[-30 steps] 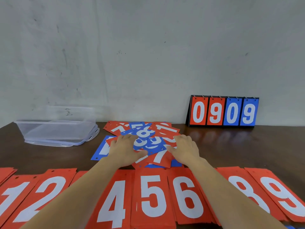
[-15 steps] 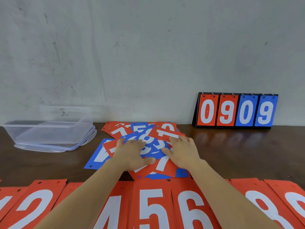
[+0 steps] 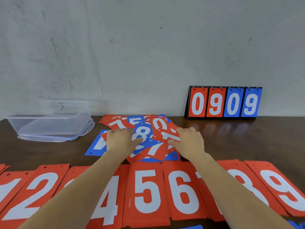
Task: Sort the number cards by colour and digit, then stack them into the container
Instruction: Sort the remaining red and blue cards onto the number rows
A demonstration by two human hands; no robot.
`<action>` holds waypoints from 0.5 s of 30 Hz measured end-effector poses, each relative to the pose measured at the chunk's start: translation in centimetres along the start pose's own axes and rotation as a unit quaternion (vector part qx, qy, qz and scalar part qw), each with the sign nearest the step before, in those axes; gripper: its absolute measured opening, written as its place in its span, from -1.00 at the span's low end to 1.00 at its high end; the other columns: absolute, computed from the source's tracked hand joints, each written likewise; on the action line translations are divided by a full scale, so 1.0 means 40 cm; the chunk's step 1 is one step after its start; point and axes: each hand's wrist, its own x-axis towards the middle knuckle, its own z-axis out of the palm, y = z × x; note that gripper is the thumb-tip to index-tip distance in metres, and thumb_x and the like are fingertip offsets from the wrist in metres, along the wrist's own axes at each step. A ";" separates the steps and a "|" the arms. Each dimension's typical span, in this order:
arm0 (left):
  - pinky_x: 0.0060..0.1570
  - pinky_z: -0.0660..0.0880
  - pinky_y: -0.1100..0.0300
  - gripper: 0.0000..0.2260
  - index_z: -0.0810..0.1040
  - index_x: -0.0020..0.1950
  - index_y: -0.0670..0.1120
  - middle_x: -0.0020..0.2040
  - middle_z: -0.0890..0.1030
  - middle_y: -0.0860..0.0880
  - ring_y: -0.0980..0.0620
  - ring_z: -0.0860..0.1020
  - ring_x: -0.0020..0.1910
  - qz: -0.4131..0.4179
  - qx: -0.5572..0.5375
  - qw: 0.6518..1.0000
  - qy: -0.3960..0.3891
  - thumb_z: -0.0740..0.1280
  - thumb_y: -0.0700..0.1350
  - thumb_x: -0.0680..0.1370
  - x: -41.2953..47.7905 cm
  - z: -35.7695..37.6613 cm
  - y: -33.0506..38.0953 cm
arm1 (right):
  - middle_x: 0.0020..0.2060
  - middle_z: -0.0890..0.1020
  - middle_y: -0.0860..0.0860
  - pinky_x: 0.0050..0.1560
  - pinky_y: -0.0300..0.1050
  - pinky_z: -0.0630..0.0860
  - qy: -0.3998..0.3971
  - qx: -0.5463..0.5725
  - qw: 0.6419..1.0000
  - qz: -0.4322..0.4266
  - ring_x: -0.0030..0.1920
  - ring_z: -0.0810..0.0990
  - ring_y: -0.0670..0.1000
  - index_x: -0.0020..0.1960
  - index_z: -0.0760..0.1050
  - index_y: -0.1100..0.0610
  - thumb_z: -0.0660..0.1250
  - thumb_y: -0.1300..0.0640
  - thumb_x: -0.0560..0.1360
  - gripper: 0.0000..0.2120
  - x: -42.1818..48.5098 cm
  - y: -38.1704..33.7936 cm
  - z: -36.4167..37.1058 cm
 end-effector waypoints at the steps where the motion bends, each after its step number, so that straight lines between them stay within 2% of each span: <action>1: 0.16 0.35 0.09 -0.39 0.38 0.39 0.00 -0.01 0.62 0.01 0.00 0.55 0.06 -0.022 -0.047 0.999 -0.009 0.11 0.39 0.52 0.008 0.006 0.001 | 0.22 0.53 -0.01 0.26 -0.01 0.39 -0.018 0.042 0.999 0.012 0.25 0.46 0.03 0.34 0.36 0.03 0.23 -0.30 0.50 -0.45 0.014 0.004 0.010; 4: 0.22 0.39 0.04 -0.17 0.08 0.54 -0.05 -0.08 0.57 0.01 -0.03 0.55 0.08 -0.051 -0.095 0.993 -0.050 0.15 0.44 0.46 0.024 0.031 0.014 | 0.32 0.47 0.00 0.33 0.10 0.40 -0.083 0.145 0.985 0.041 0.32 0.44 0.07 0.41 0.23 0.01 0.30 -0.32 0.44 -0.32 0.042 0.012 0.035; 6: 0.30 0.33 0.02 -0.17 0.00 0.56 -0.06 0.04 0.59 -0.02 -0.03 0.54 0.15 -0.048 -0.075 0.995 -0.046 0.16 0.41 0.48 0.031 0.048 0.022 | 0.36 0.43 0.02 0.35 0.11 0.39 -0.100 0.142 0.984 0.043 0.33 0.43 0.08 0.46 0.17 0.03 0.31 -0.29 0.45 -0.28 0.049 0.015 0.048; 9: 0.32 0.27 0.00 -0.22 0.05 0.55 -0.03 0.19 0.56 -0.03 -0.04 0.48 0.25 -0.053 -0.075 0.995 -0.027 0.20 0.37 0.50 0.036 0.050 0.029 | 0.37 0.37 0.06 0.35 0.07 0.35 -0.086 0.117 0.989 0.039 0.35 0.38 0.09 0.49 0.15 0.05 0.33 -0.24 0.47 -0.27 0.061 0.016 0.056; 12: 0.35 0.25 -0.04 -0.22 0.08 0.54 -0.03 0.37 0.43 -0.05 -0.07 0.38 0.37 -0.060 -0.099 0.993 -0.023 0.30 0.31 0.48 0.043 0.044 0.034 | 0.37 0.36 0.06 0.36 0.08 0.30 -0.094 0.107 0.989 0.047 0.37 0.34 0.09 0.48 0.17 0.05 0.36 -0.26 0.44 -0.25 0.074 0.019 0.053; 15: 0.38 0.26 -0.03 -0.27 0.10 0.55 -0.07 0.44 0.32 -0.08 -0.07 0.35 0.40 -0.051 -0.133 0.990 -0.018 0.36 0.16 0.51 0.056 0.042 0.035 | 0.38 0.35 0.06 0.38 0.10 0.27 -0.107 0.099 0.987 0.061 0.39 0.32 0.11 0.47 0.19 0.07 0.39 -0.28 0.40 -0.20 0.088 0.023 0.044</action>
